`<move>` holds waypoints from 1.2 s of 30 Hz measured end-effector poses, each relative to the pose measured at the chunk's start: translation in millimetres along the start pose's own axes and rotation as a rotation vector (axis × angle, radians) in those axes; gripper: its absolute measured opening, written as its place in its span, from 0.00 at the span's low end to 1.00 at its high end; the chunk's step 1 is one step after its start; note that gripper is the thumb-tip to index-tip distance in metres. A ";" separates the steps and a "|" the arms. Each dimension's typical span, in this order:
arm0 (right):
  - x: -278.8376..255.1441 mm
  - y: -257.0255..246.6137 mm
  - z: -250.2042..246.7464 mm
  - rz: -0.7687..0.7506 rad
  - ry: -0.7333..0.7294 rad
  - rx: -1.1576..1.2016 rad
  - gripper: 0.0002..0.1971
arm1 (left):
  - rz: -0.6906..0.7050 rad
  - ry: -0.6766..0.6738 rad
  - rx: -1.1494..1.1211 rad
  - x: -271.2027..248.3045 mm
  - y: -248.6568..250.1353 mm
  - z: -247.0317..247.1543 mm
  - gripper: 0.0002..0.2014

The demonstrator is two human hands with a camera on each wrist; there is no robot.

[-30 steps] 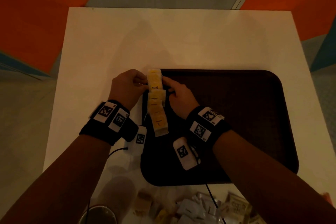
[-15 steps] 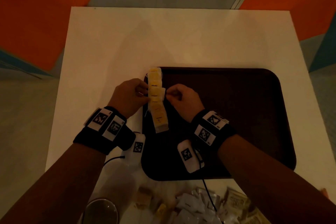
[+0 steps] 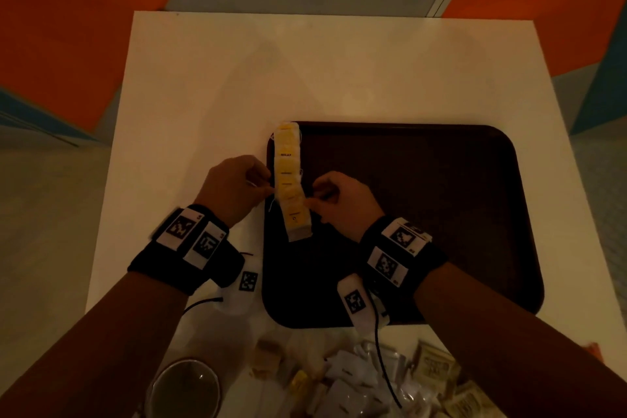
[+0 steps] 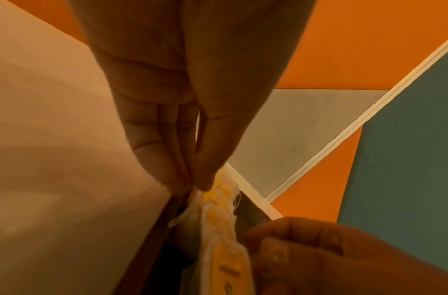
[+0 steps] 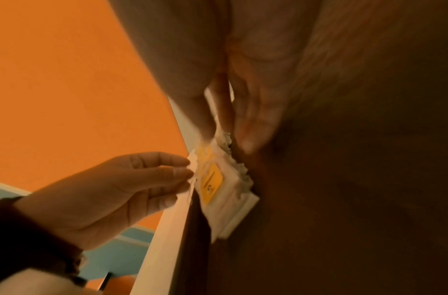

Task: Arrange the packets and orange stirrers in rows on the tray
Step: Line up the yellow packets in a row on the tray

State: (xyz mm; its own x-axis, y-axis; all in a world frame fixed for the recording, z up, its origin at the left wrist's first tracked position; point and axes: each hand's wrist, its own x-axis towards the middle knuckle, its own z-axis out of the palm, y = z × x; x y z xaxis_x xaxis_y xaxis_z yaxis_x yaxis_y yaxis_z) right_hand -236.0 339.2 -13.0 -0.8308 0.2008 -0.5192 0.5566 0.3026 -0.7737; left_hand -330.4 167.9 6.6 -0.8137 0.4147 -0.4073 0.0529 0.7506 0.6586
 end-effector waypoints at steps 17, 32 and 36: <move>-18.7 2.7 12.6 -0.003 0.005 -0.077 0.08 | -0.029 0.006 -0.122 -25.3 -1.3 7.4 0.11; -21.3 -6.6 4.6 -0.136 -0.314 -0.289 0.10 | -0.027 0.005 -0.106 -22.9 1.1 9.0 0.11; -16.1 -3.1 5.1 -0.114 -0.234 -0.223 0.11 | -0.027 0.015 -0.127 -18.1 -0.4 6.6 0.10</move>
State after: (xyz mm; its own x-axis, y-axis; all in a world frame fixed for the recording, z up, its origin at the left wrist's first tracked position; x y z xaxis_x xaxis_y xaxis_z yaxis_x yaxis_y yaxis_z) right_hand -224.4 330.3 -4.1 -0.8502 -0.0573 -0.5234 0.4249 0.5124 -0.7463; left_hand -311.9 163.5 9.5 -0.8227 0.3866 -0.4168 -0.0418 0.6900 0.7226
